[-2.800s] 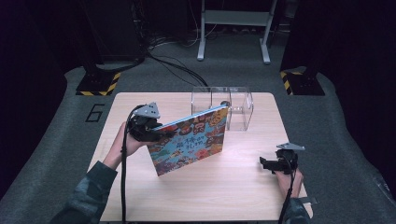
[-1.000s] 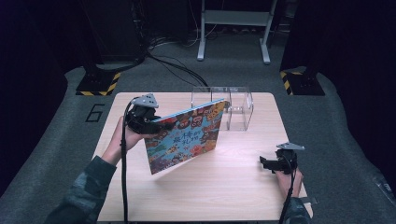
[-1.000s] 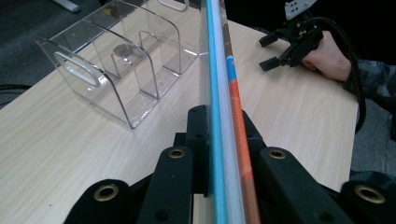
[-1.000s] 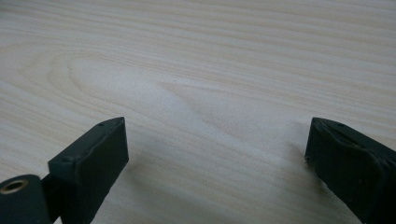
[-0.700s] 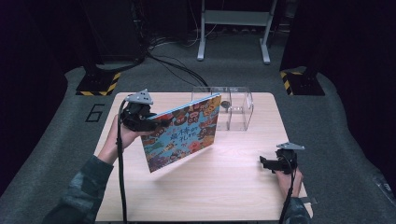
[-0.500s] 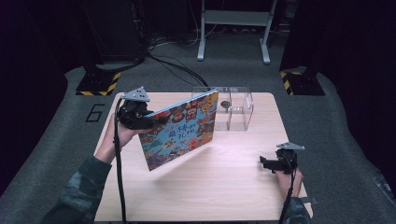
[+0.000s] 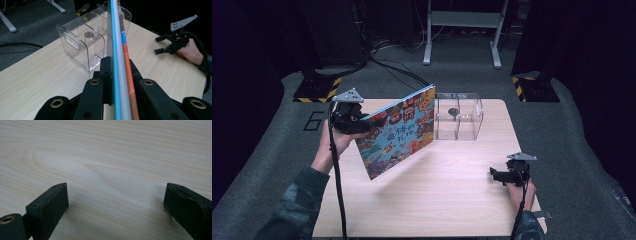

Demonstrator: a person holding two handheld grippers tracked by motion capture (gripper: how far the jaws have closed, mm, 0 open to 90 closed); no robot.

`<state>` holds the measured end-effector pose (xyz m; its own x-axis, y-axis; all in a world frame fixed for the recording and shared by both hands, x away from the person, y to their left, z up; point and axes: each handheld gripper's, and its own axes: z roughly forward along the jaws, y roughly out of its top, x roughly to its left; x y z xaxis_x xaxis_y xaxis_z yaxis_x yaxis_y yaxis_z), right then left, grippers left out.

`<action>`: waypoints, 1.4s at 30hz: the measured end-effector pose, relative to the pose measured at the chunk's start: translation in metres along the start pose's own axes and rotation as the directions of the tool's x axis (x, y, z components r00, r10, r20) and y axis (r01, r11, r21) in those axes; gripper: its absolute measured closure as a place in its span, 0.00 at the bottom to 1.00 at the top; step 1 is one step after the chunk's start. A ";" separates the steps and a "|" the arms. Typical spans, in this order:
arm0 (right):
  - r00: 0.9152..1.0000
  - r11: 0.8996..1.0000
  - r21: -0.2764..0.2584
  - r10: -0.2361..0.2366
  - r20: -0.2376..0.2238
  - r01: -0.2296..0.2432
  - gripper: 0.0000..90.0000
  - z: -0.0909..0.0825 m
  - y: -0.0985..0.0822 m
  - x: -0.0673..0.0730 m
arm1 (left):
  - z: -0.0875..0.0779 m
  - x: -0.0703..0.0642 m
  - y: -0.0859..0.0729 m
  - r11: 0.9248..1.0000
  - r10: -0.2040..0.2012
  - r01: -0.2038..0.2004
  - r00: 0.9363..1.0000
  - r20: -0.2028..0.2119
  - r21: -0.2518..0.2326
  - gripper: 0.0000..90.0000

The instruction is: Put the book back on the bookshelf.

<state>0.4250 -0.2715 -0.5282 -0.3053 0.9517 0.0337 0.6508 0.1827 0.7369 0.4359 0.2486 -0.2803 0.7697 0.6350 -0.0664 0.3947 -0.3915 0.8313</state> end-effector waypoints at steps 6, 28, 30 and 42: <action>1.000 1.000 -0.005 0.003 0.002 -0.003 0.06 0.000 0.000 -0.001 | 0.002 0.002 0.003 1.000 -0.015 0.015 0.999 -0.030 -0.009 0.90; 1.000 1.000 0.004 0.012 -0.004 -0.012 0.06 0.000 0.000 -0.001 | 0.012 0.005 0.015 0.997 -0.072 0.071 0.995 -0.076 -0.019 0.89; 1.000 1.000 0.003 0.015 -0.005 -0.015 0.06 0.000 0.000 -0.001 | 0.013 0.005 0.016 0.997 -0.077 0.076 0.994 -0.082 -0.019 0.89; 1.000 1.000 0.007 0.001 -0.001 -0.001 0.06 0.000 0.000 -0.001 | 0.016 0.004 0.020 0.995 -0.098 0.094 0.990 -0.105 -0.045 0.89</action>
<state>0.4255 -0.2723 -0.5279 -0.3050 0.9517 0.0351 0.6558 0.1832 0.7323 0.4544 0.2329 -0.2728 0.6703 0.7367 -0.0890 0.4422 -0.3002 0.8452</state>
